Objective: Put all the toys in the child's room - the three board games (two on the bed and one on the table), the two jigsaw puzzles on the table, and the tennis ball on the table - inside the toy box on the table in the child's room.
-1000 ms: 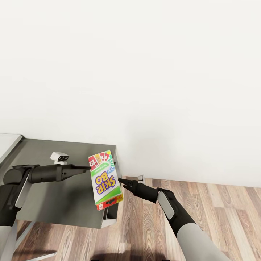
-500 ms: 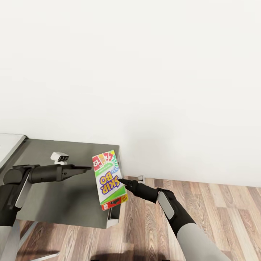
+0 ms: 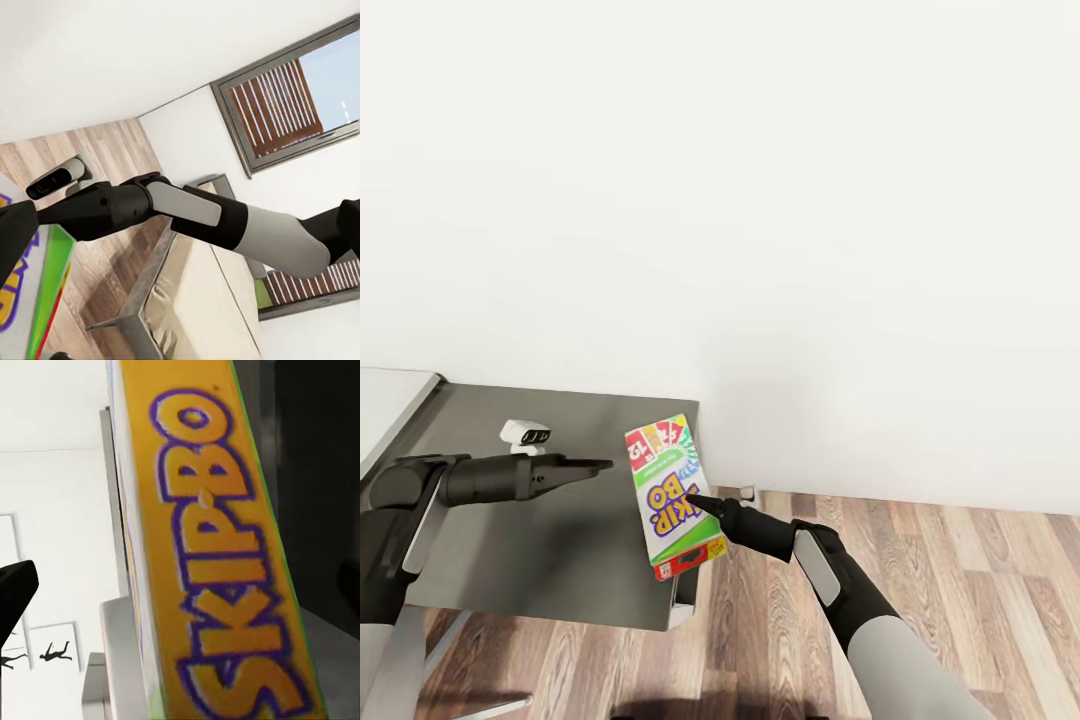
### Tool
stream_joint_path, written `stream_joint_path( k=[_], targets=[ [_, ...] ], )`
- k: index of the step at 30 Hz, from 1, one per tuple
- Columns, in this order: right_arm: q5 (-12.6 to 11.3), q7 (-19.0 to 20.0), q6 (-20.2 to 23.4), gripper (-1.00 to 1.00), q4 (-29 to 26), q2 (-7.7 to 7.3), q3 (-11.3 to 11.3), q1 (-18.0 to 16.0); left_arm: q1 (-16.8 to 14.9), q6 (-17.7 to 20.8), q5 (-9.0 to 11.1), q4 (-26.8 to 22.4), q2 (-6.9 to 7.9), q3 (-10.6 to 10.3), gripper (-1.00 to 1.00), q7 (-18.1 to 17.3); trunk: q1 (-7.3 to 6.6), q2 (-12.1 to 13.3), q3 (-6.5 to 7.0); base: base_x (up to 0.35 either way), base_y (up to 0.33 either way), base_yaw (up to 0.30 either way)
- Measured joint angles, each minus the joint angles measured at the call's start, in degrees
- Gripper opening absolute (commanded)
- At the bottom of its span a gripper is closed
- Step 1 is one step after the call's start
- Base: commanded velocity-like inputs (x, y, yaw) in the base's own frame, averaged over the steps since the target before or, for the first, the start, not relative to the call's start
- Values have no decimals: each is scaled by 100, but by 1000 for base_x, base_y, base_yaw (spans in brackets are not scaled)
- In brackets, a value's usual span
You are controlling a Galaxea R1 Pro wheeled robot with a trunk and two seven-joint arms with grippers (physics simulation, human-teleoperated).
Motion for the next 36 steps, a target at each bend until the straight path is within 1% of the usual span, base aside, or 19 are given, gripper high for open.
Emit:
stream_joint_path(
  k=[10, 11, 16, 20, 32, 36],
  targets=[
    [-1, -2, 0, 100, 6, -3, 1, 0, 4, 0, -1, 0, 2, 3, 100, 0, 1, 0, 0, -32, 44, 0],
    [-1, -3, 0, -100, 6, -2, 1, 0, 3, 0, -1, 0, 4, 3, 100, 0, 1, 0, 0, -35, 57, 0],
    [-37, 7, 22, -100, -1, 1, 3, 3, 4, 0, 9, 2, 6, 3, 100, 0, 0, 0, 0, -10, 15, 0],
    [-16, 1, 10, -100, 0, -1, 1, 0, 6, 0, 31, 28, 9, 10, 100, 0, 0, 0, 0, -1, 1, 0],
    [-12, -10, 0, -100, 6, 2, 0, 7, 0, 8, 27, 33, 6, 11, 100, 0, -263, 480, 215, 0, 0, 0],
    [-24, -139, 5, -100, 6, 3, -2, 5, -1, 8, 27, 35, 11, 12, 100, 0, -351, 641, 287, 0, 0, 0]
  ],
)
